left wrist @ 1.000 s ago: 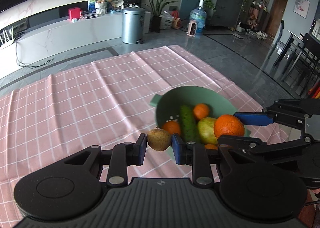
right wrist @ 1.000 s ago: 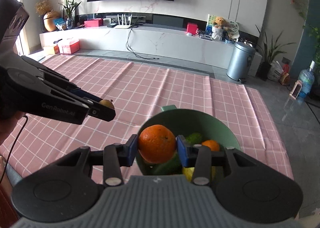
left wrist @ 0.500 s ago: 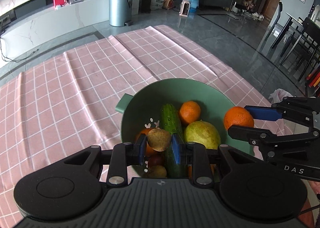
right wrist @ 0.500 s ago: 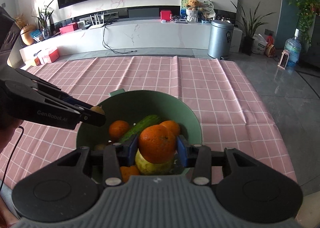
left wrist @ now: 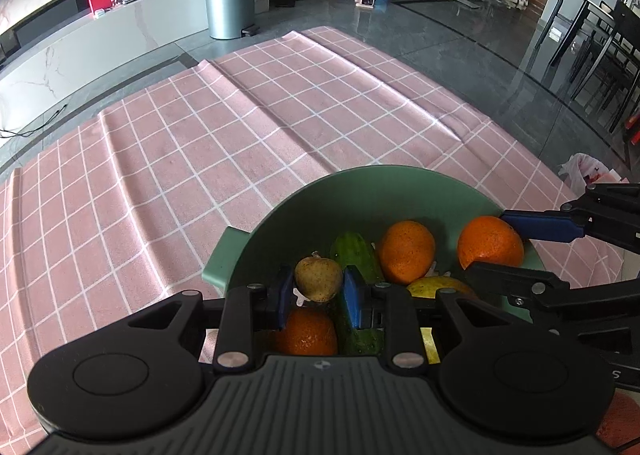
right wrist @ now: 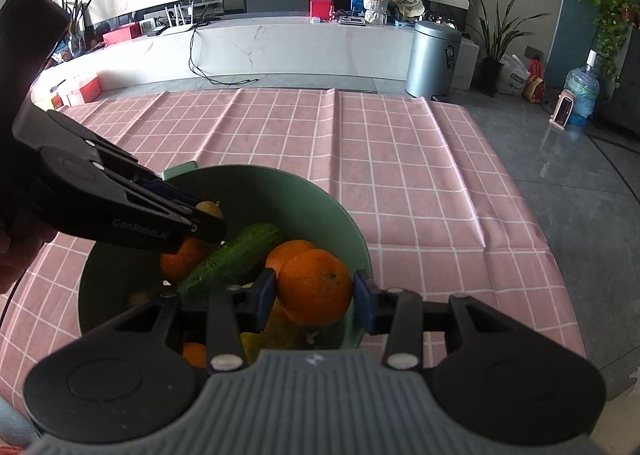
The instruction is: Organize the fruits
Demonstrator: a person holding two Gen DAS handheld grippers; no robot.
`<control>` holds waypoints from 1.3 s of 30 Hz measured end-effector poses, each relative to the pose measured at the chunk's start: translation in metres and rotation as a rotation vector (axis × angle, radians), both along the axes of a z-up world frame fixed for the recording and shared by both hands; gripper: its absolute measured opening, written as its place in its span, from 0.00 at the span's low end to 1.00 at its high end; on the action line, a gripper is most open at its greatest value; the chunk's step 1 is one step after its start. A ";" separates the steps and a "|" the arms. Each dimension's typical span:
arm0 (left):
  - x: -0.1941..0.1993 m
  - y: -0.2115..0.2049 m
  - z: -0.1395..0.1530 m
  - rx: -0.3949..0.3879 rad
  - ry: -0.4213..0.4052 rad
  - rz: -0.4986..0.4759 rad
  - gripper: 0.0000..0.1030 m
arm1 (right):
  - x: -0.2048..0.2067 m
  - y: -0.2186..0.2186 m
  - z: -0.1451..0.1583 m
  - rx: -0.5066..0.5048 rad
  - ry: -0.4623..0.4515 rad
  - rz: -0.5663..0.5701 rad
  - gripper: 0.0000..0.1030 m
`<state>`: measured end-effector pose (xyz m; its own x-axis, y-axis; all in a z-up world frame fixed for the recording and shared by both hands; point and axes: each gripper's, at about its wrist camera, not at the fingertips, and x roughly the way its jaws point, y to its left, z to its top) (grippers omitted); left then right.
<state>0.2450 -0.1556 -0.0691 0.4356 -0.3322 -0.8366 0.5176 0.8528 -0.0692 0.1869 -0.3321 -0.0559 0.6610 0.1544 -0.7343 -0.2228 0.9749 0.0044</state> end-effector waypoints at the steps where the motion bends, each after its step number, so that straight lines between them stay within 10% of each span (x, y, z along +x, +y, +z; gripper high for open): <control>1: 0.000 0.000 -0.001 0.000 0.002 0.001 0.30 | -0.001 0.002 -0.001 -0.004 0.004 -0.001 0.38; 16: -0.017 0.007 0.020 -0.002 -0.038 -0.017 0.46 | -0.010 0.015 0.007 -0.049 -0.020 0.031 0.47; 39: -0.169 0.088 0.148 -0.039 -0.439 0.168 0.67 | -0.150 0.057 0.118 0.172 -0.335 -0.032 0.77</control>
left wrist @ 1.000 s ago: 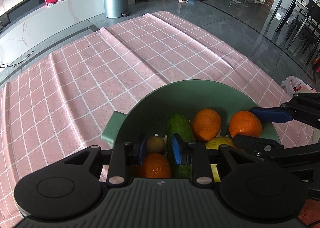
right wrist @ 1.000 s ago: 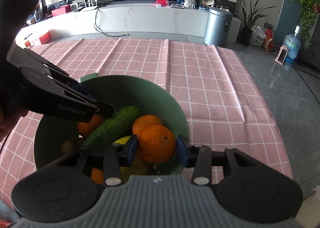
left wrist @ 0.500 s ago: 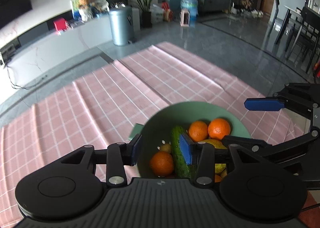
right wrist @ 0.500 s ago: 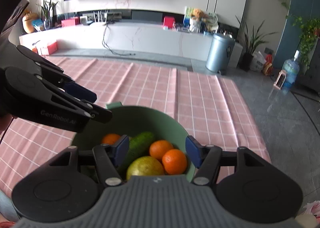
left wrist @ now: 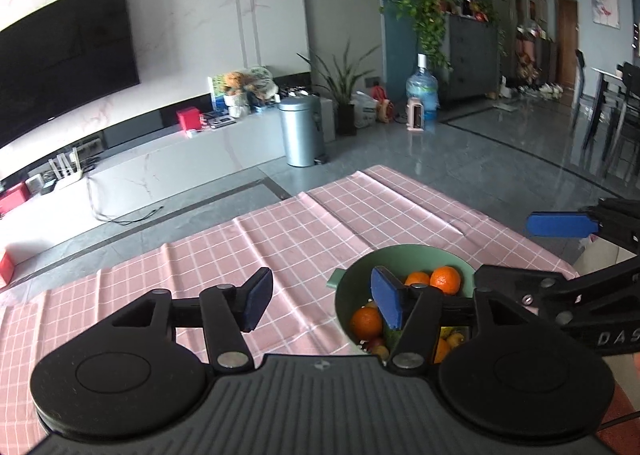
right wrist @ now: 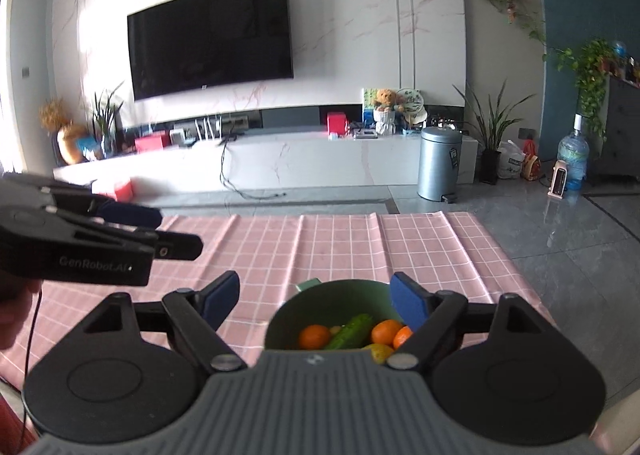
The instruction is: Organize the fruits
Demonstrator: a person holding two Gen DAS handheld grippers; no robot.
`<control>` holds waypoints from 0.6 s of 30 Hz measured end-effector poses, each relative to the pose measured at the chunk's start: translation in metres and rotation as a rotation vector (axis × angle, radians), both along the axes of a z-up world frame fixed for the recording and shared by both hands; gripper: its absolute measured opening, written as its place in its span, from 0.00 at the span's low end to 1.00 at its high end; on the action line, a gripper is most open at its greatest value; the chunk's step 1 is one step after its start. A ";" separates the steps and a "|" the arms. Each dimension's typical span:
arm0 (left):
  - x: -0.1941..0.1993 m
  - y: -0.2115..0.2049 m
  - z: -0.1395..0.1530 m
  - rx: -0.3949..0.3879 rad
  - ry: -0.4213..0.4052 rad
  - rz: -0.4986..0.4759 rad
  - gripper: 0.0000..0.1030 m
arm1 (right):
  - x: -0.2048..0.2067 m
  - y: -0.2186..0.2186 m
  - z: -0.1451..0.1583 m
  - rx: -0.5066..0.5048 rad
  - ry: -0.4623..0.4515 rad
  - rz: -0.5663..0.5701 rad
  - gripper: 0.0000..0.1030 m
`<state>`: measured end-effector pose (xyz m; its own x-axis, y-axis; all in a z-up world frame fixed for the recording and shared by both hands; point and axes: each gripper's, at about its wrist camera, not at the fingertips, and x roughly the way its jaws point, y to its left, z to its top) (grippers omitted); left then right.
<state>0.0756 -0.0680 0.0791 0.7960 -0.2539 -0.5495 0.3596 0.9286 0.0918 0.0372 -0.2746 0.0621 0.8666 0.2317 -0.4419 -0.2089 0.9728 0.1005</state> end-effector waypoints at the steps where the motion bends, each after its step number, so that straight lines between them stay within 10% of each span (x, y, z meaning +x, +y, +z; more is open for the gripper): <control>1: -0.006 0.003 0.001 -0.007 -0.011 0.017 0.69 | -0.006 0.000 0.001 0.019 -0.004 -0.010 0.77; 18: -0.051 0.012 -0.032 0.060 -0.079 0.179 0.89 | -0.045 0.026 -0.030 0.044 0.049 -0.100 0.86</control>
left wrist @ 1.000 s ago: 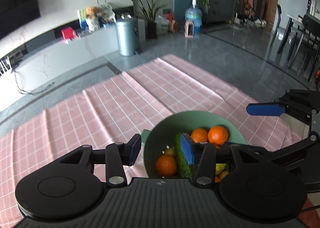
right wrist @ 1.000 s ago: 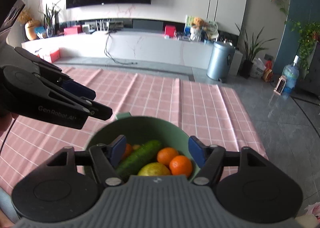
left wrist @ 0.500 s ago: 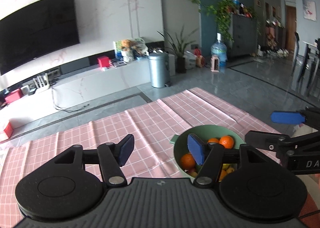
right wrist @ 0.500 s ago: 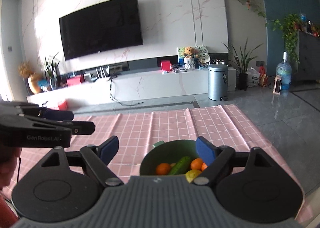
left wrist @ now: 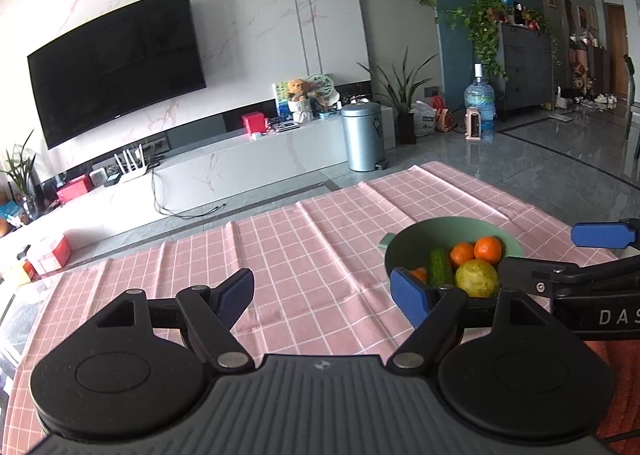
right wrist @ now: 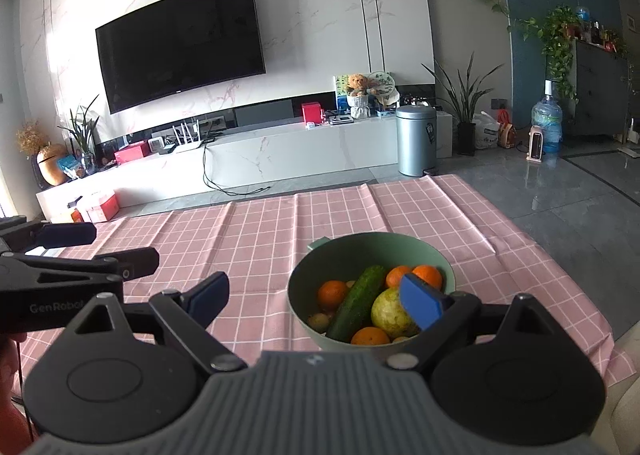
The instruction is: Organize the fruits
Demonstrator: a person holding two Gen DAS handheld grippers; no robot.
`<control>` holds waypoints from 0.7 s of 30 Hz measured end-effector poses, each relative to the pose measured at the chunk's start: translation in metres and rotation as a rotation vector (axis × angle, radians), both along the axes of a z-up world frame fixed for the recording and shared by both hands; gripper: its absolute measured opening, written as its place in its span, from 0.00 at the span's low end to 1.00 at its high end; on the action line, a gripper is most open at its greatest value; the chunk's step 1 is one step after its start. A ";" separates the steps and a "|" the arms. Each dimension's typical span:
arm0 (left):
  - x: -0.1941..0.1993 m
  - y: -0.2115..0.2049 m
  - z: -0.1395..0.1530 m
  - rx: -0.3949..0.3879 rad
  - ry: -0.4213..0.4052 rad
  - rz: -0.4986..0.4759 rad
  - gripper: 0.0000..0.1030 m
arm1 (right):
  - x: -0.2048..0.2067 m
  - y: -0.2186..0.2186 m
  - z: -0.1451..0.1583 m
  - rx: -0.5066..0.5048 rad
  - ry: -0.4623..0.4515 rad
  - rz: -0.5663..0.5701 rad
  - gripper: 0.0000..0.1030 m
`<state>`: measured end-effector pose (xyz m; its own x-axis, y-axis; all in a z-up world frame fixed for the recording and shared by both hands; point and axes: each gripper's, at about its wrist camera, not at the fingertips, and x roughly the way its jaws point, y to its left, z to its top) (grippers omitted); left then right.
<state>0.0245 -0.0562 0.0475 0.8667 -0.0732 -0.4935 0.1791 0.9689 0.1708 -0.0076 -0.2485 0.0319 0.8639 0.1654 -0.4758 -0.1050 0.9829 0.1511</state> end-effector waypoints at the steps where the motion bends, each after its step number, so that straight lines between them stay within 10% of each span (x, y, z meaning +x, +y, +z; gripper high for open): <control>1: 0.001 0.000 -0.003 0.007 0.005 0.012 0.90 | 0.001 0.000 -0.002 0.000 0.006 -0.004 0.86; 21: 0.006 0.021 -0.044 0.017 0.195 0.082 0.90 | 0.009 0.021 -0.036 -0.070 0.133 -0.003 0.86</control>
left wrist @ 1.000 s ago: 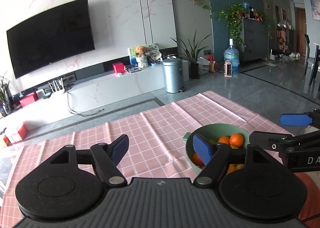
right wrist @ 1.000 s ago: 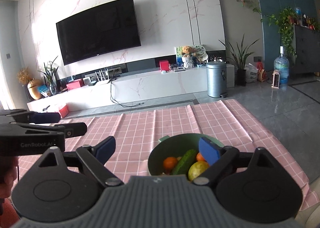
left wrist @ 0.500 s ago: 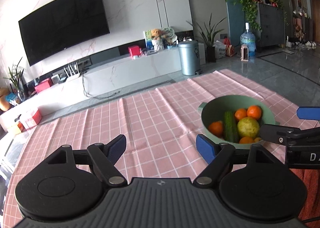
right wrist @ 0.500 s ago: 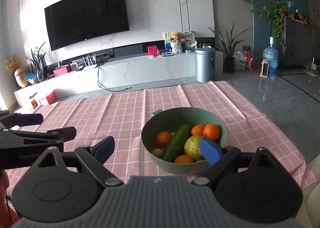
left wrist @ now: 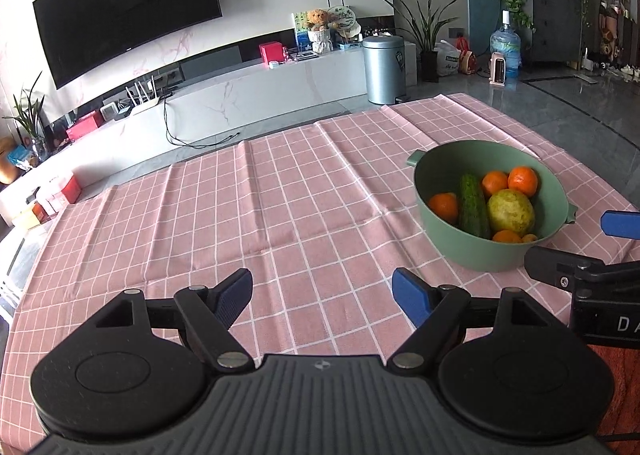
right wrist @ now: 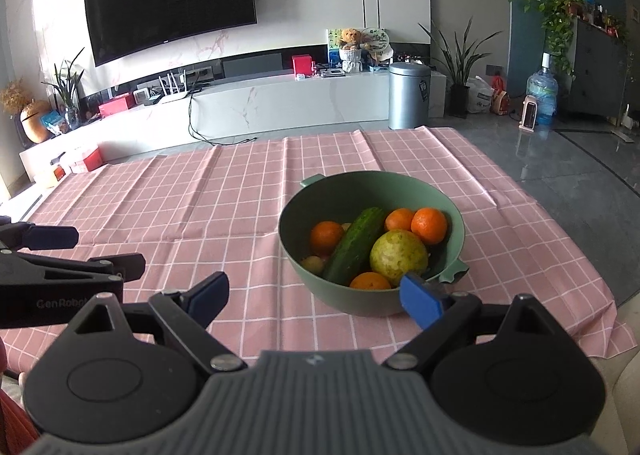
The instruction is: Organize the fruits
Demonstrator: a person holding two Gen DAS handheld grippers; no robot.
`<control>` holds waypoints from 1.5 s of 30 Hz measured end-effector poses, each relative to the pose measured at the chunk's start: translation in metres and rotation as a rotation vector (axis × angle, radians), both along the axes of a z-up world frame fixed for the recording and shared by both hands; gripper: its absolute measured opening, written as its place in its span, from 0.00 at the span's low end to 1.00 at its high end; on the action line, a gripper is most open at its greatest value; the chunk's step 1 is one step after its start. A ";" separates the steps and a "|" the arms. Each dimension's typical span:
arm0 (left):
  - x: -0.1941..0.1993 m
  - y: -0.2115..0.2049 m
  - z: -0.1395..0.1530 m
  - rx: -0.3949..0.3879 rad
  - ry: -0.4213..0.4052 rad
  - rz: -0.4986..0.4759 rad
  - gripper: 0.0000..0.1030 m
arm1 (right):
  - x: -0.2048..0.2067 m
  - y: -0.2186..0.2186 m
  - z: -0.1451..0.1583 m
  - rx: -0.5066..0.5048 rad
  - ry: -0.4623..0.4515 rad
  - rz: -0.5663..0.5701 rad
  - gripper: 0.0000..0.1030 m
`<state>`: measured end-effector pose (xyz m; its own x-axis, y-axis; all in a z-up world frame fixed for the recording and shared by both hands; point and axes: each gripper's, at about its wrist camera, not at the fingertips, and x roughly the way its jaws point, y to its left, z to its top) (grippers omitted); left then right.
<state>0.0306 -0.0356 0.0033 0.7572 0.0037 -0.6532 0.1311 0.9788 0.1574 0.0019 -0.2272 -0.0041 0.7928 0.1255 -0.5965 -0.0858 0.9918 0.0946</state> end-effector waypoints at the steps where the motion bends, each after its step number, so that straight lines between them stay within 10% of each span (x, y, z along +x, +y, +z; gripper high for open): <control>1: 0.000 0.000 0.000 -0.001 0.003 0.000 0.90 | 0.001 0.001 0.000 -0.001 0.002 0.001 0.86; 45: -0.001 0.003 -0.004 -0.021 0.024 -0.001 0.90 | 0.003 0.011 -0.003 -0.015 0.009 0.023 0.88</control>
<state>0.0295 -0.0323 -0.0006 0.7416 -0.0110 -0.6708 0.1351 0.9818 0.1333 0.0046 -0.2159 -0.0070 0.7841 0.1346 -0.6058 -0.1078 0.9909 0.0806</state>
